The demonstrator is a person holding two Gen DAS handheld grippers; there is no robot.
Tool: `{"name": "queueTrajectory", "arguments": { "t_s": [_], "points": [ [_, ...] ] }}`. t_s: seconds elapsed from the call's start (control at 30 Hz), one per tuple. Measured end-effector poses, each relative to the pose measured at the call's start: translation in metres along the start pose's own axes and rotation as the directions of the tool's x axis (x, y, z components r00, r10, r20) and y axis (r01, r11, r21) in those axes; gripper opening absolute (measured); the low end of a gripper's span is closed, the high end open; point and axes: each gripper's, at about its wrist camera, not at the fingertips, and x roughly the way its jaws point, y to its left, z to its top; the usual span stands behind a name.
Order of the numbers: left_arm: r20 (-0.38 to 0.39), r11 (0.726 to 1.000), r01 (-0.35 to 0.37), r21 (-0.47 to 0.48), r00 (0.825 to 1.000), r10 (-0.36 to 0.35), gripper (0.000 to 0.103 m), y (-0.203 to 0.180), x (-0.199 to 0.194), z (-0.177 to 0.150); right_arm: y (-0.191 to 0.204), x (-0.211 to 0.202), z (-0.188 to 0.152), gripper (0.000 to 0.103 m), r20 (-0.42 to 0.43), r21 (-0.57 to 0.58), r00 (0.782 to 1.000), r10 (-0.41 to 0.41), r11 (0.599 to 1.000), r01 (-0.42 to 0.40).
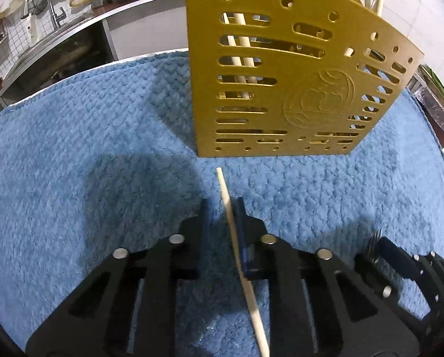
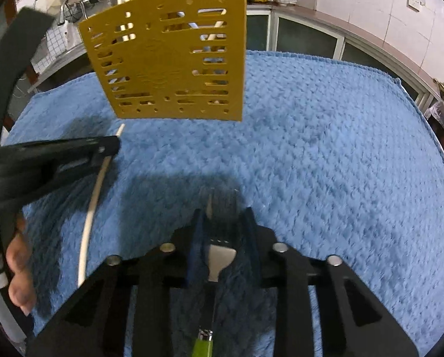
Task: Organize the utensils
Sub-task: 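Close the right gripper on the green-handled fork while the left gripper grasps the last chopstick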
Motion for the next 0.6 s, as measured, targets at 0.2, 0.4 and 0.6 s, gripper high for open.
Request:
{"name": "queueTrajectory", "arguments": {
  "t_s": [0.2,0.4,0.6],
  "points": [
    [0.000,0.999,0.041,-0.014,0.999,-0.041,0.003,0.009,-0.013,-0.016,-0.006,0.000,0.006,0.023,-0.022,0.032,0.999,0.034,0.999,-0.033],
    [-0.007,0.997,0.069,-0.017,0.998,-0.070,0.000,0.014,-0.026,-0.032,-0.019,-0.008,0.007,0.023,0.001,0.084,0.996,0.091,0.992,-0.091],
    [-0.024,0.996,0.089,-0.028,0.996,-0.089,0.000,0.013,-0.030,-0.034,-0.025,-0.014,0.004,0.023,0.014,0.081,0.994,0.107,0.991,-0.108]
  ]
}}
